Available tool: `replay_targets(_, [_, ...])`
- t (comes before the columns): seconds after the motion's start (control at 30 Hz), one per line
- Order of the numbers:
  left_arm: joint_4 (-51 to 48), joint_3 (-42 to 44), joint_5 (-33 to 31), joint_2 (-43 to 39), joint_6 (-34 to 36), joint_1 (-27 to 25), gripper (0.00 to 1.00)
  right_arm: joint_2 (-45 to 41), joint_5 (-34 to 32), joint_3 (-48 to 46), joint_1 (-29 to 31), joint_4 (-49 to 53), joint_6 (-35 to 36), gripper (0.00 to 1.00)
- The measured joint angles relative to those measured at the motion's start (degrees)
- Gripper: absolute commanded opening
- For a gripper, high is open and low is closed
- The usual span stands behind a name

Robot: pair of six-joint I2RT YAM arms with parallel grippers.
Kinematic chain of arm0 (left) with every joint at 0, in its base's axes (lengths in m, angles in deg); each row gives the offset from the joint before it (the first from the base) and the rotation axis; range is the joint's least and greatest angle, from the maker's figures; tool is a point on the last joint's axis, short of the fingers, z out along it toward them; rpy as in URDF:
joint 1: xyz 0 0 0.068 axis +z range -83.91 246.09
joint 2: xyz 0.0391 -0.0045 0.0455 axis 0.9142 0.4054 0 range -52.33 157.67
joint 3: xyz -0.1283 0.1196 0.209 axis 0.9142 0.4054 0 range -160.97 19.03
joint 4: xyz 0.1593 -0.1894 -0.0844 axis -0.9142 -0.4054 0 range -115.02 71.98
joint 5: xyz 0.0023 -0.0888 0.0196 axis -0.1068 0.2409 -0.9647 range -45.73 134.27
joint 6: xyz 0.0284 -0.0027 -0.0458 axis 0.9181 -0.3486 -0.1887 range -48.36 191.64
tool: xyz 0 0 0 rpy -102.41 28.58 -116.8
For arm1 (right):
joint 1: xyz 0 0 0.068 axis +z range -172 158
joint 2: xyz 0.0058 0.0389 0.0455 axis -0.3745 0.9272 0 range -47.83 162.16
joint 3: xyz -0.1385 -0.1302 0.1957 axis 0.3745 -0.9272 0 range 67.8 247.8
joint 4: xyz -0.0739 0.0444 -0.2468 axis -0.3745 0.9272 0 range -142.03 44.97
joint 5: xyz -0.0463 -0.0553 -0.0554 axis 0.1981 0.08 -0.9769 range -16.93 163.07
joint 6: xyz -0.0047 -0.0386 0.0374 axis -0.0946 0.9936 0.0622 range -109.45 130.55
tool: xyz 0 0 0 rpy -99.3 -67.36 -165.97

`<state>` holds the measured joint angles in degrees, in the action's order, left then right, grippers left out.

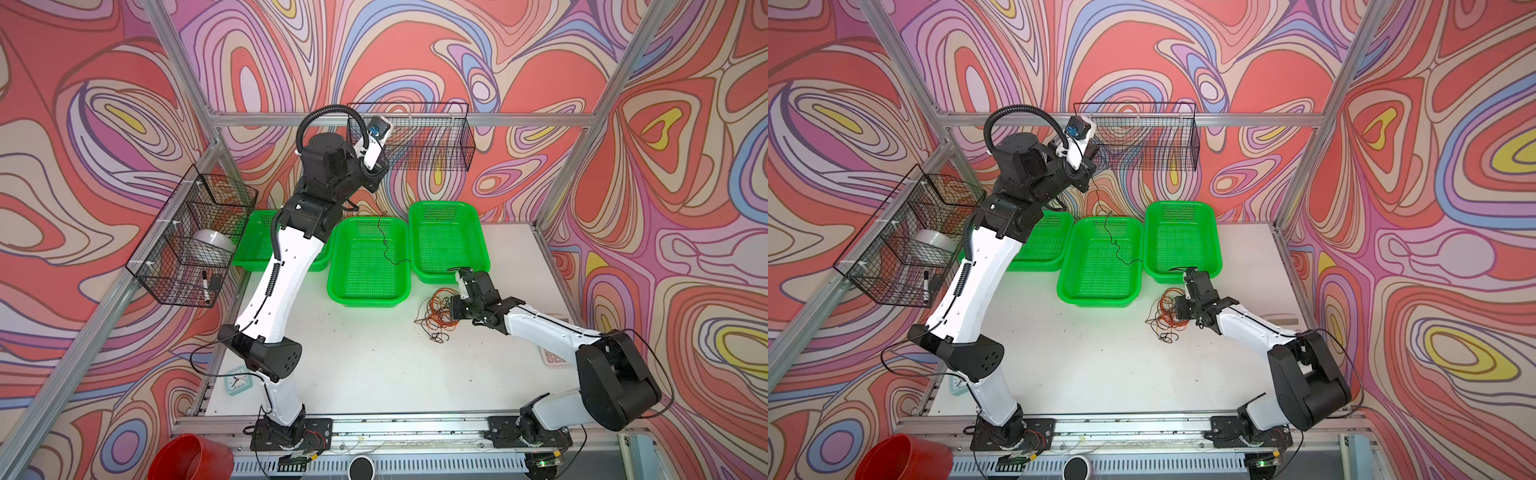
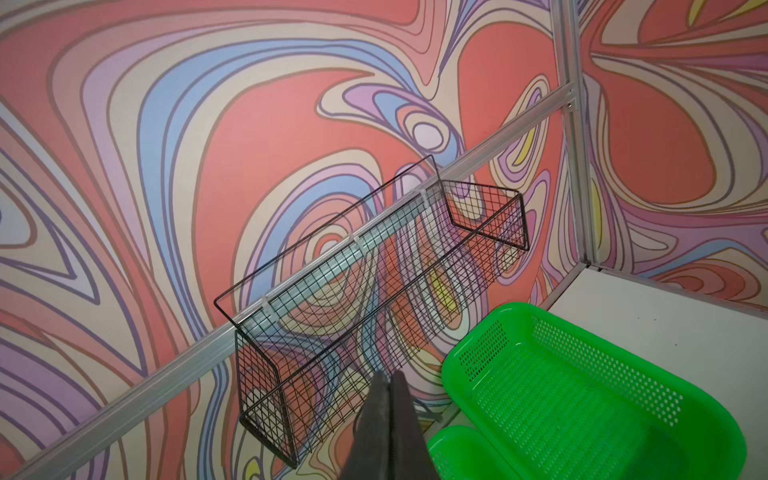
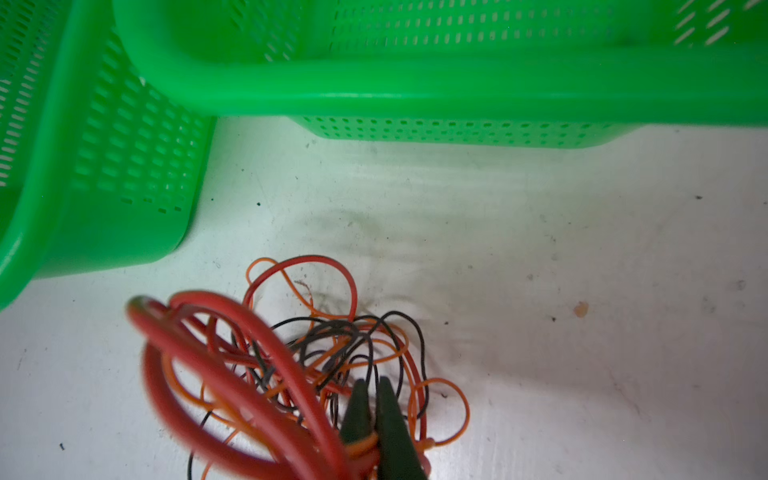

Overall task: Untangle the cables
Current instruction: 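Lower the left gripper and lay the black wire into the middle green basket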

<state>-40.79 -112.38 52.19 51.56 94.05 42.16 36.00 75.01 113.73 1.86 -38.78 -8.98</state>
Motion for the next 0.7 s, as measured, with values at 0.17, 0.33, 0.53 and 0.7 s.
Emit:
replay_targets(0.17, [3.1,13.0,-0.6,-1.2,-1.2,1.9,0.00,0.3,0.7,0.2,0.0,-0.4,0.0,0.00])
replay_targets(0.33, [3.6,25.0,-0.9,-0.3,-2.9,2.4,0.00,0.1,0.7,0.2,0.0,-0.3,0.4,0.00])
replay_targets(0.53, [4.5,32.2,-0.9,1.2,-5.3,2.9,0.00,-1.6,0.7,0.2,0.0,0.6,0.6,0.00])
replay_targets(0.7, [5.0,36.0,-0.9,3.8,-7.4,2.9,0.39,-3.1,0.9,0.2,0.0,1.3,0.6,0.00])
